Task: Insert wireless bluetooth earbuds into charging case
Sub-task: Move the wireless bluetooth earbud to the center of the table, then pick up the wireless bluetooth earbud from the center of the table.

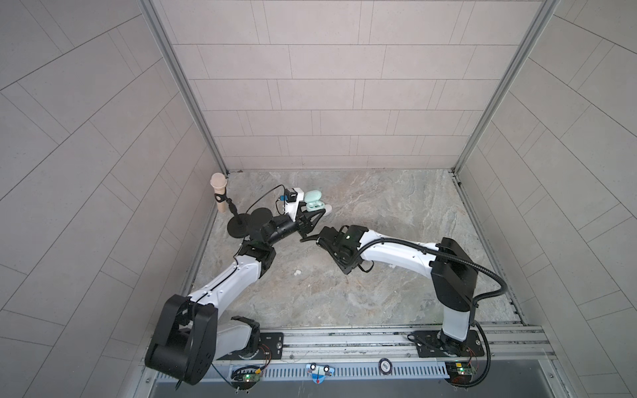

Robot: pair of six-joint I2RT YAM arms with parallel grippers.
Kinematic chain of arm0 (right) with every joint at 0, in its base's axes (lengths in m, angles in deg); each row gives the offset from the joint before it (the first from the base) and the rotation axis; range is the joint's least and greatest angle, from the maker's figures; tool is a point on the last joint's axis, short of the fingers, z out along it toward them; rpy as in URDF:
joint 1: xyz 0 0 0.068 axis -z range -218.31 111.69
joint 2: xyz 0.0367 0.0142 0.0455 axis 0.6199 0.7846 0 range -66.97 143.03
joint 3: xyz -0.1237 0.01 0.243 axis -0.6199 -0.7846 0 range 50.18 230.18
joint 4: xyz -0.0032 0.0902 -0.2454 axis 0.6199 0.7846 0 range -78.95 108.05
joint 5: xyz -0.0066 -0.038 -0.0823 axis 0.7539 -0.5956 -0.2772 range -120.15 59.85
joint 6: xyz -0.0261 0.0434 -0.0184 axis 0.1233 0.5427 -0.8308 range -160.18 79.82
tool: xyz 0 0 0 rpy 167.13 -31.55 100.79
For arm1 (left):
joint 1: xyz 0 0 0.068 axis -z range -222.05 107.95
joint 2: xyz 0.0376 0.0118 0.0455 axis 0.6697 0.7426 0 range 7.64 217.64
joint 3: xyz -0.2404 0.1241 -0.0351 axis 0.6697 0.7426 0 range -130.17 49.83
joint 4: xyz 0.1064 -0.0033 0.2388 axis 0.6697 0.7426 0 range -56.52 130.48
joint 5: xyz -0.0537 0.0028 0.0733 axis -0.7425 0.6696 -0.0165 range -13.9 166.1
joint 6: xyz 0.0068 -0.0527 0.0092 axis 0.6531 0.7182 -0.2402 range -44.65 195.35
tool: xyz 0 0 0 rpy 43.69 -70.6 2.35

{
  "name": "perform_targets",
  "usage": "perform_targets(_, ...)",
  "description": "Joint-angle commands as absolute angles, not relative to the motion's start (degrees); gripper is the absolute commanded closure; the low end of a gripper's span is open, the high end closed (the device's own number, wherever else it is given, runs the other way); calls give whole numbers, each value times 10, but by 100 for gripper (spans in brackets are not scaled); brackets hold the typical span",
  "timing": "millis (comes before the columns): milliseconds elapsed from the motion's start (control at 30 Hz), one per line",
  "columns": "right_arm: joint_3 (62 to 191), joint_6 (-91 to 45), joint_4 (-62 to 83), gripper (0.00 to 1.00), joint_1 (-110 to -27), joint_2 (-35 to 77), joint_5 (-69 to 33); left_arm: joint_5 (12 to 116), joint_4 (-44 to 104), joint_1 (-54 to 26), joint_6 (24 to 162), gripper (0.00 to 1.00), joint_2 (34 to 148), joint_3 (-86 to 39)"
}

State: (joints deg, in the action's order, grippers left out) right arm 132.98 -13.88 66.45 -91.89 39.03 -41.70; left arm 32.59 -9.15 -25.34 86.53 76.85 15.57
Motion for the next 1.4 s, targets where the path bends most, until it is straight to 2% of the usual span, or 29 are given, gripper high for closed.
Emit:
perform_targets(0,1314,-121,669,43,-890,351,-376,334,-91,-257,873,92,737,176)
perform_targets(200,1302,-123,647,44,-832,347,-317,345,-70,-254,873,92,699,202)
perform_targets(567,1336,-21,592,50,-816,426,-258,369,-11,-242,865,92,617,237)
perform_targets(933,1349,54,570,62,-815,465,-322,386,31,-219,848,92,566,248)
perform_targets(1367,1346,67,559,67,-817,491,-308,382,19,-218,853,92,572,248)
